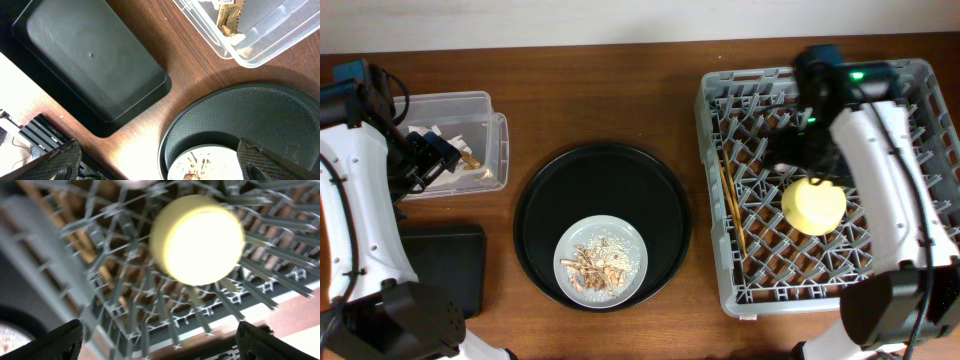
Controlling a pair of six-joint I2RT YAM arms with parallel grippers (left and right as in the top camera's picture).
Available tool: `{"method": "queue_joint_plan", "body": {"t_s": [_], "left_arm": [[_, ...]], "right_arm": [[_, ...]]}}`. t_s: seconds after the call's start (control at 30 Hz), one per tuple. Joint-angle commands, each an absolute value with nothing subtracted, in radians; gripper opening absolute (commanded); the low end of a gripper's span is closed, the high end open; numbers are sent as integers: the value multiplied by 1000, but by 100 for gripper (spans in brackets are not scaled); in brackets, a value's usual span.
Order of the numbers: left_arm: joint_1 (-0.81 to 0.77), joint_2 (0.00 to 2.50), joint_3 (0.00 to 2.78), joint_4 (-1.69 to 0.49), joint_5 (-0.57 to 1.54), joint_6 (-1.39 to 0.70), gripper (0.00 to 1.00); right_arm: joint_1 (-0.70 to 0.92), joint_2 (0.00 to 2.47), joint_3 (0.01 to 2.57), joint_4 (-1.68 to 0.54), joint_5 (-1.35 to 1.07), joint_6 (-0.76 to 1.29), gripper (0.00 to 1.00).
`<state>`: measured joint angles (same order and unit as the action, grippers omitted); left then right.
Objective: Sort waste into correct bins and load items into the dishwasher rack
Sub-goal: 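Reach the left gripper to the white plate of food scraps and grasp its rim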
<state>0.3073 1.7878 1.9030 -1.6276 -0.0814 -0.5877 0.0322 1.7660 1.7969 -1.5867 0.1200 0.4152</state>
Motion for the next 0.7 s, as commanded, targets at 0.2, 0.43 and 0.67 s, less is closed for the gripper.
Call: {"method": "queue_joint_plan", "body": {"t_s": [0.2,0.43,0.67], "left_arm": [[311,1778,1914,-1608,-40,-594,99],[160,1773,1824,-1688,433,-237,99],[-298,1773,1505,-1497,396,-290,98]], "right_arm": [[-100,1737,1800,-1582,143,427,98],[-99,1737,1800,-1582,143,427,98],[-99,1737,1800,-1582,143,427,98]]}}
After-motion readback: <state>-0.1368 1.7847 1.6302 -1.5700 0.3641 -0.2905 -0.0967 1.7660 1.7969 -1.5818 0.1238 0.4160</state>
